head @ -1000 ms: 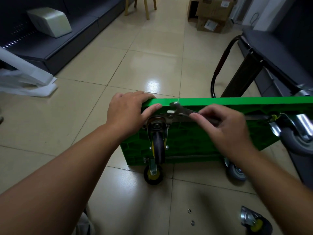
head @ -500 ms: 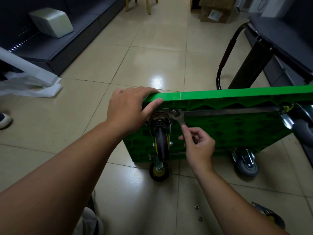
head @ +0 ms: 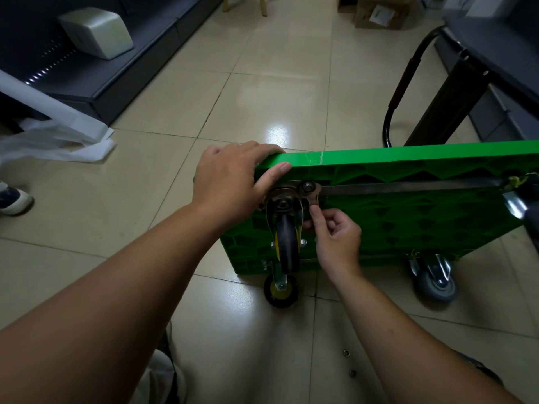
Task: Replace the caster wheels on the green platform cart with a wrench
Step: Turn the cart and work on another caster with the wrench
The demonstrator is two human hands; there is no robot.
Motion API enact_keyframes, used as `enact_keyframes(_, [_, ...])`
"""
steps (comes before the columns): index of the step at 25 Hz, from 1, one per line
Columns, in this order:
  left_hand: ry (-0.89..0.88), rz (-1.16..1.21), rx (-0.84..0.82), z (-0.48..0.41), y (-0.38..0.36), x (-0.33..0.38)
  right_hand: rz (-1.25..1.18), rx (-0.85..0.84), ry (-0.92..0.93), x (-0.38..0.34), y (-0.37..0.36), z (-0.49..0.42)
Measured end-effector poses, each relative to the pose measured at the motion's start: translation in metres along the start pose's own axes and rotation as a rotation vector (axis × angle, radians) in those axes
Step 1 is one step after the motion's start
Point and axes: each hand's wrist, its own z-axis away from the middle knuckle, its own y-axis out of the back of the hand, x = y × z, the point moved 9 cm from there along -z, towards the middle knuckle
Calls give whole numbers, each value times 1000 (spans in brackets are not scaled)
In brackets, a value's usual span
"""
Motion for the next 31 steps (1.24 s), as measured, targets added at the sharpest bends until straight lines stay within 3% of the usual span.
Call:
enact_keyframes(2, [1,2,-5,0,0,0,92,-7,46,-14,13,-4])
enact_keyframes(4, [-2,2,-6,-1,0,0,342,-23,165,-44,32,-12])
enact_keyframes(9, [-12,12,3,-1,1,1,1156,36,813,-162,43,-3])
enact_keyframes(11, [-13,22,2,0,1,1,1258,50,1038,-197,27,13])
enact_keyframes(13, [-12,27,1,0,1,1,1303,34,1143,-212,18,22])
enact_keyframes(15, [-7,26,-2,1,1,1,1192,-25,1060,-212,27,19])
enact_keyframes(16, [-3,26,-3,0,1,0,985,-75,920,-208,37,14])
enact_keyframes(18, [-5,20,-1,0,1,0,331,-131,501,-180,54,7])
enact_keyframes(20, [-10,16,0,0,1,0,-80,-22,202,-126,55,13])
enact_keyframes(24, [-8,5,12,1,0,0,-185,77,-27,-38,35,26])
enact_keyframes(31, [-4,-13,21,0,-1,0,-209,85,-50,-2,16,16])
